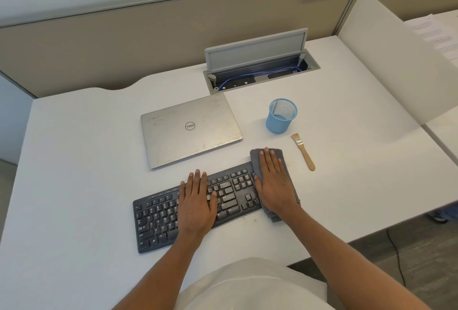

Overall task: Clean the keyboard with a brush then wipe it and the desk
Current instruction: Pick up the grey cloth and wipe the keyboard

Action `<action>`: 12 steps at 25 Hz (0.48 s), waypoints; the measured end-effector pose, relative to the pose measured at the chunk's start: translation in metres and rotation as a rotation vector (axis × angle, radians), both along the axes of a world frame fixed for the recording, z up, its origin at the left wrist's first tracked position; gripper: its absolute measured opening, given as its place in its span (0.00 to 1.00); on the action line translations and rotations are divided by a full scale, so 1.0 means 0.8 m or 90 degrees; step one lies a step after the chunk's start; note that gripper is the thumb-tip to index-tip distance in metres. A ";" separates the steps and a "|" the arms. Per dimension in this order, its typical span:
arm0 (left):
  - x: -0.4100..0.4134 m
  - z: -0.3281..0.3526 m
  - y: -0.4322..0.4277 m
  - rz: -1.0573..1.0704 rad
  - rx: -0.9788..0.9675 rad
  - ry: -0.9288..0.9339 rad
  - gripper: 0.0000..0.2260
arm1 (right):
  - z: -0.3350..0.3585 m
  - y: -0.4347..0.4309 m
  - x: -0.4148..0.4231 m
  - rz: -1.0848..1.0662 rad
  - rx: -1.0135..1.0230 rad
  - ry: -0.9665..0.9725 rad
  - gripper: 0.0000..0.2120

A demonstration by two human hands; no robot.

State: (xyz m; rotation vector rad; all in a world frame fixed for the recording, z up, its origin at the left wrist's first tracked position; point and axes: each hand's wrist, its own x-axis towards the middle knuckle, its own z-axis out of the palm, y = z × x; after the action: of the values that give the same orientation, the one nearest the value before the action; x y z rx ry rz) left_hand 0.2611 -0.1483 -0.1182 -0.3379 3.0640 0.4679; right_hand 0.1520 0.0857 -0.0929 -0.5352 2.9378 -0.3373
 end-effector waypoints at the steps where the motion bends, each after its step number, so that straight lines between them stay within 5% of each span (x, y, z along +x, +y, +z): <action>1: 0.000 -0.001 0.000 0.002 -0.003 -0.001 0.31 | -0.001 -0.001 0.000 -0.001 0.001 0.000 0.33; 12: 0.000 -0.003 0.000 -0.003 -0.014 -0.004 0.30 | -0.012 -0.016 0.001 -0.026 -0.016 -0.025 0.30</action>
State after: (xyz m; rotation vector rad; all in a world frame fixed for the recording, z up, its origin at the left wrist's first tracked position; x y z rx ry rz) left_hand 0.2612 -0.1487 -0.1206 -0.3314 3.0660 0.4321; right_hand 0.1530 0.0728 -0.1022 -0.4664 2.9130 -0.3863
